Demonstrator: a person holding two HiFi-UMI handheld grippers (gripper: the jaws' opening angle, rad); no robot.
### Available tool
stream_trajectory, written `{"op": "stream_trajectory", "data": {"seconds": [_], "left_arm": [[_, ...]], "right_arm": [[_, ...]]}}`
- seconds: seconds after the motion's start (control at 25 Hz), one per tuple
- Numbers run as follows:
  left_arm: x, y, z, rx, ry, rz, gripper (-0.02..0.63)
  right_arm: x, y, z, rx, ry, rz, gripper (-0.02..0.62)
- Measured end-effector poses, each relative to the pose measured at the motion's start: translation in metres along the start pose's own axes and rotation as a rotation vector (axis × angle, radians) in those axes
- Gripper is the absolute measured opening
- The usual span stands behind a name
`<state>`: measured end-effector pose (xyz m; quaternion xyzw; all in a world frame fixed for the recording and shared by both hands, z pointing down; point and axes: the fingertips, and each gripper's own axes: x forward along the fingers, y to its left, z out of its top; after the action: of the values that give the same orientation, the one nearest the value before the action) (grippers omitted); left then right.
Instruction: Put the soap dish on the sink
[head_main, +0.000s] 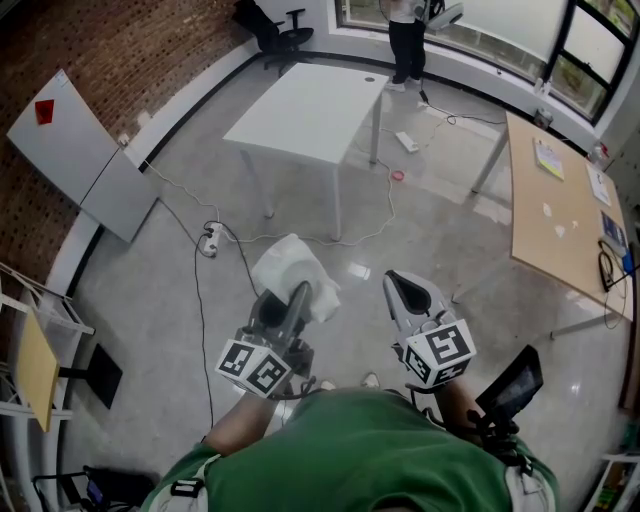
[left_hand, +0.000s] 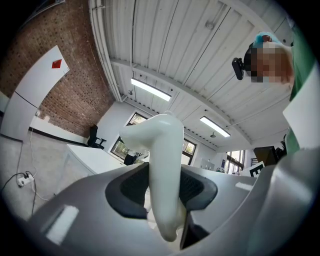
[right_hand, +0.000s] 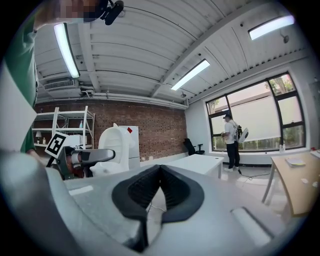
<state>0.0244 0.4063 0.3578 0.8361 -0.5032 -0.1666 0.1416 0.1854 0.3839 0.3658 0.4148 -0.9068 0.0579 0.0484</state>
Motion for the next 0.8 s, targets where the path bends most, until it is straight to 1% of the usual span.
{"op": "stream_trajectory", "data": {"seconds": [0.2, 0.64, 0.8], "left_arm": [[-0.001, 0.003, 0.01, -0.007, 0.005, 0.012, 0.15], [0.009, 0.0, 0.006, -0.013, 0.02, 0.004, 0.15], [0.002, 0.02, 0.009, -0.02, 0.026, 0.01, 0.15]], "right_arm": [[0.009, 0.008, 0.002, -0.005, 0.002, 0.006, 0.003], [0.015, 0.007, 0.003, -0.01, 0.022, 0.027, 0.003], [0.033, 0.021, -0.001, -0.008, 0.034, 0.033, 0.003]]}}
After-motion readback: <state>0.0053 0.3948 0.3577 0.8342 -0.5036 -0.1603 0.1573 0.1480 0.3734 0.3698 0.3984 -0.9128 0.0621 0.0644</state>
